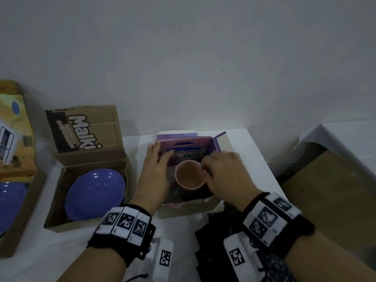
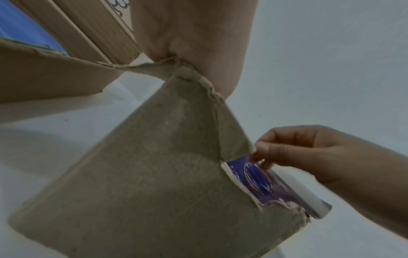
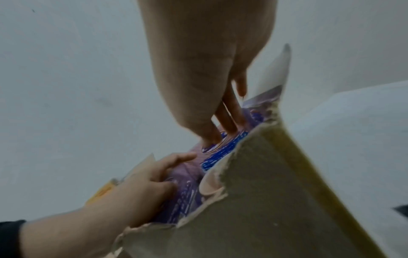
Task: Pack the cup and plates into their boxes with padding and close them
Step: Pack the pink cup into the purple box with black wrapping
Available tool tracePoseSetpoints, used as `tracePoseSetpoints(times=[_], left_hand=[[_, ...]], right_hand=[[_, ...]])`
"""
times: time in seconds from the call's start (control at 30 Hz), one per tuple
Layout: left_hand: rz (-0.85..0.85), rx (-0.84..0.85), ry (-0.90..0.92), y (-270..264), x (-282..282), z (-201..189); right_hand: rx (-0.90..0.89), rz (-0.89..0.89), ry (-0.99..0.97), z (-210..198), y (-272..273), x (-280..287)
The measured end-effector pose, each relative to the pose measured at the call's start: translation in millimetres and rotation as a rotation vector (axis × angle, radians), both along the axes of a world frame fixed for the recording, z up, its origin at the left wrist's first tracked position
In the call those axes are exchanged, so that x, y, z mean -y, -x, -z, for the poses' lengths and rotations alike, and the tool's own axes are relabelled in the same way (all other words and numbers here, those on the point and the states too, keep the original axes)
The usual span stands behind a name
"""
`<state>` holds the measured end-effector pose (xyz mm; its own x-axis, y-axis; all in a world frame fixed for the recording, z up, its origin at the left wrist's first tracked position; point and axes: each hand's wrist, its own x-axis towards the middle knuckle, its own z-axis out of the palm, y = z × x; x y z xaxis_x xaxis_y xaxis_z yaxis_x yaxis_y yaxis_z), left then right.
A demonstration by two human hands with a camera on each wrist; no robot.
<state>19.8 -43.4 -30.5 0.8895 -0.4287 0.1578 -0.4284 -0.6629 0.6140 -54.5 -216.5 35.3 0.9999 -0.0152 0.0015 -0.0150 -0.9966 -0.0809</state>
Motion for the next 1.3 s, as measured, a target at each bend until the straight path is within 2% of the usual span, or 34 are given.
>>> tracePoseSetpoints(times=[0.03, 0.07, 0.13, 0.17, 0.27, 0.4, 0.57, 0.6, 0.7, 0.77, 1.0, 1.13, 1.2, 1.23, 1.3], left_hand=[[-0.025, -0.039, 0.036, 0, 0, 2], [-0.039, -0.068, 0.053, 0, 0, 1], [-0.030, -0.094, 0.044, -1, -1, -1], [-0.014, -0.105, 0.030, -1, -2, -2], [0.031, -0.140, -0.003, 1, -6, -6], [0.008, -0.088, 0.075, 13, -8, -6], [-0.027, 0.004, 0.114, 15, -4, -3], [-0.034, 0.010, 0.130, 15, -3, -2], [-0.059, -0.010, 0.159, 14, -3, 1], [-0.058, -0.003, 0.170, 13, -2, 2], [-0.064, -0.014, 0.166, 14, -2, -1], [-0.084, -0.037, 0.151, 16, -2, -2], [-0.085, -0.049, 0.155, 16, -3, -2], [-0.086, -0.054, 0.158, 15, -3, -2], [-0.084, -0.063, 0.171, 15, -3, -1]], right_hand=[[0.096, 0.075, -0.015, 3, 3, 7], [0.114, 0.173, -0.094, 7, 7, 14], [0.035, 0.309, -0.351, 16, 12, 20], [0.008, 0.335, -0.434, 21, 14, 21], [0.007, 0.333, -0.513, 24, 19, 25], [0.000, 0.357, -0.713, 24, 28, 29], [0.031, 0.324, -0.577, 17, 68, 39], [-0.033, 0.275, -0.553, 19, 80, 41], [-0.393, 0.098, -0.377, 35, 114, 41], [-0.501, 0.016, -0.238, 52, 127, 40], [-0.288, 0.047, -0.256, 59, 128, 43], [-0.423, 0.077, -0.069, 58, 127, 44], [-0.370, 0.043, -0.037, 56, 125, 42], [-0.300, 0.008, -0.077, 53, 124, 41], [-0.189, -0.017, -0.300, 41, 122, 40]])
